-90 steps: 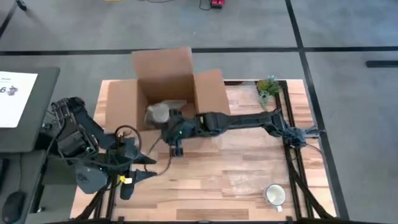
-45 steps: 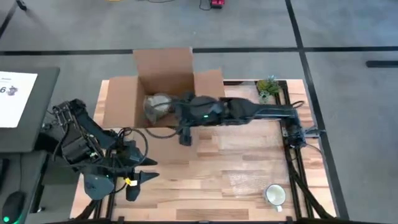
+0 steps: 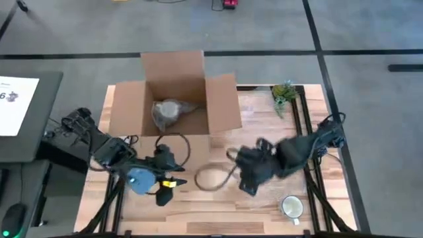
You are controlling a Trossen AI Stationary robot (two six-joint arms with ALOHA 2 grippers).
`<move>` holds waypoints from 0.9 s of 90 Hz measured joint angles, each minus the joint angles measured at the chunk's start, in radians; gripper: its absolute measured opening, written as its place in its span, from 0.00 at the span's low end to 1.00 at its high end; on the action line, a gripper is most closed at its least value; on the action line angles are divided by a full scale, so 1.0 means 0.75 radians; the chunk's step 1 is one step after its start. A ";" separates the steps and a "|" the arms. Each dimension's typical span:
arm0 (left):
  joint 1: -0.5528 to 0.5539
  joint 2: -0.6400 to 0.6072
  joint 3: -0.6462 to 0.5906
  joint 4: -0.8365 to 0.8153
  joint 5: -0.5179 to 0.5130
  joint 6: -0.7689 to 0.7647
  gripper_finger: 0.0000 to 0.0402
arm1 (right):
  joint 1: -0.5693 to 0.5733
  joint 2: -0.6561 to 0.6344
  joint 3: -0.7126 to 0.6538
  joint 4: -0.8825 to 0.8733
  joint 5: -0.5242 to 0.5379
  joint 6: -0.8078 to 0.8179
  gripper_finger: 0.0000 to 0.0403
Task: Wrap mug
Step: Prepare the bubble wrap
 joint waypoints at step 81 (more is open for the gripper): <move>0.016 -0.031 0.001 0.042 0.007 -0.122 0.44 | -0.030 -0.070 -1.474 1.538 -0.205 0.835 0.01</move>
